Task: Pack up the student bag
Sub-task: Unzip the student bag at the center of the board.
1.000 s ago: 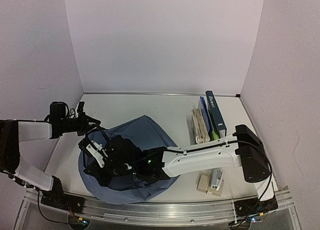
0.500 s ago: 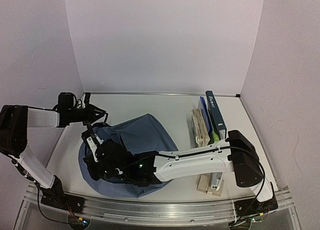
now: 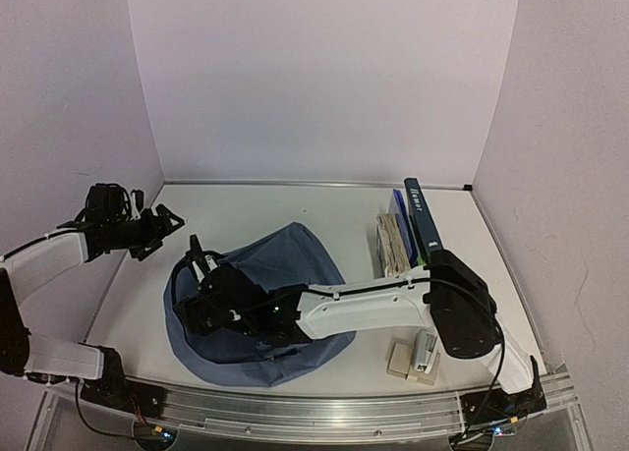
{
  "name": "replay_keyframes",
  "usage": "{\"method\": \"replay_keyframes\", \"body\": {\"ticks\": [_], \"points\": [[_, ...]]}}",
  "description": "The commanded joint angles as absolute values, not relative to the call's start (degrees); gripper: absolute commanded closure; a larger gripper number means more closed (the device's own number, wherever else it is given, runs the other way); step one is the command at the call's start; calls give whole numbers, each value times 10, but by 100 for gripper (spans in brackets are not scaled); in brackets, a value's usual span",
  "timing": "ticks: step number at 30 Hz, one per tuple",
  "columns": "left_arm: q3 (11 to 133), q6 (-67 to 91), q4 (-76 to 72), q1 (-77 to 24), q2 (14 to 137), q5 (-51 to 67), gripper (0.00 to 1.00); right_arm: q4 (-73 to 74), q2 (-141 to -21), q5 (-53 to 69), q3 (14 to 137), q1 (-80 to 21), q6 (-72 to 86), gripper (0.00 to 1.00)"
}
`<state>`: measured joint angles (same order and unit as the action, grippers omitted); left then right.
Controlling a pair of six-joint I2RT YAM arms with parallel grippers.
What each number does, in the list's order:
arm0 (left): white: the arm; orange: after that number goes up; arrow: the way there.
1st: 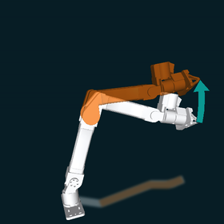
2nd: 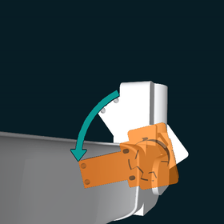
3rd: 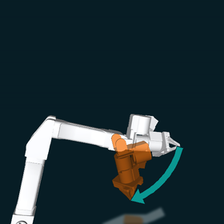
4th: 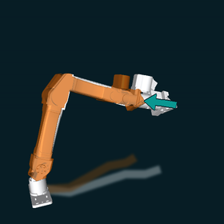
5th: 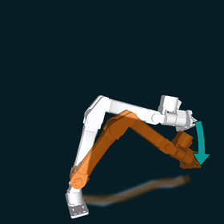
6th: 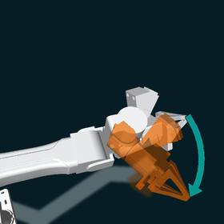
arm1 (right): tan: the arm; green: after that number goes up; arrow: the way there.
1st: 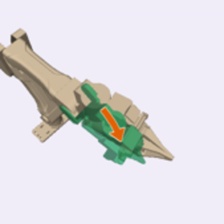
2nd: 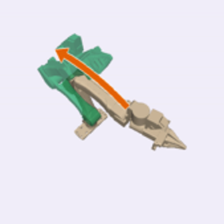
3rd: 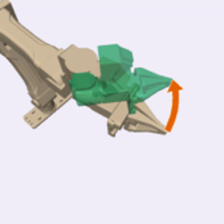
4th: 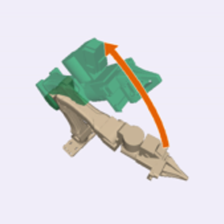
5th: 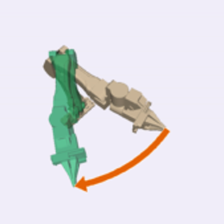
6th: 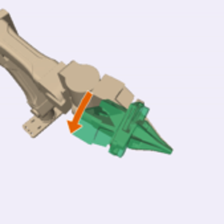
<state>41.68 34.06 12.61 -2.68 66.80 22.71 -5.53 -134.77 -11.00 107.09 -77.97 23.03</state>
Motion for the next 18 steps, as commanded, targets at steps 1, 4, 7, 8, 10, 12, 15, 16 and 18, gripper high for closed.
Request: {"method": "replay_keyframes", "body": {"ticks": [1,4,7,8,10,12,15,16,18], "points": [[376,397,265,-27,591,190,7,-52,-1276,-74,1027,-772,219,19],[345,432,288,-27,540,223,3,-36,-1266,-25,1005,-769,197,14],[322,461,301,-28,510,260,2,-11,-1268,35,1003,-769,178,12],[317,467,303,-28,502,270,2,-8,-1269,47,999,-770,174,11],[305,473,308,-28,492,283,3,-6,-1269,62,993,-771,168,8],[296,476,314,-28,488,290,11,-4,-1276,60,995,-774,161,6],[284,476,318,-28,484,293,32,0,-1296,49,1009,-776,158,6],[281,476,318,-28,482,293,38,0,-1303,45,1015,-776,157,6],[275,477,314,-28,479,295,47,12,-1320,41,1030,-777,154,6]]}}
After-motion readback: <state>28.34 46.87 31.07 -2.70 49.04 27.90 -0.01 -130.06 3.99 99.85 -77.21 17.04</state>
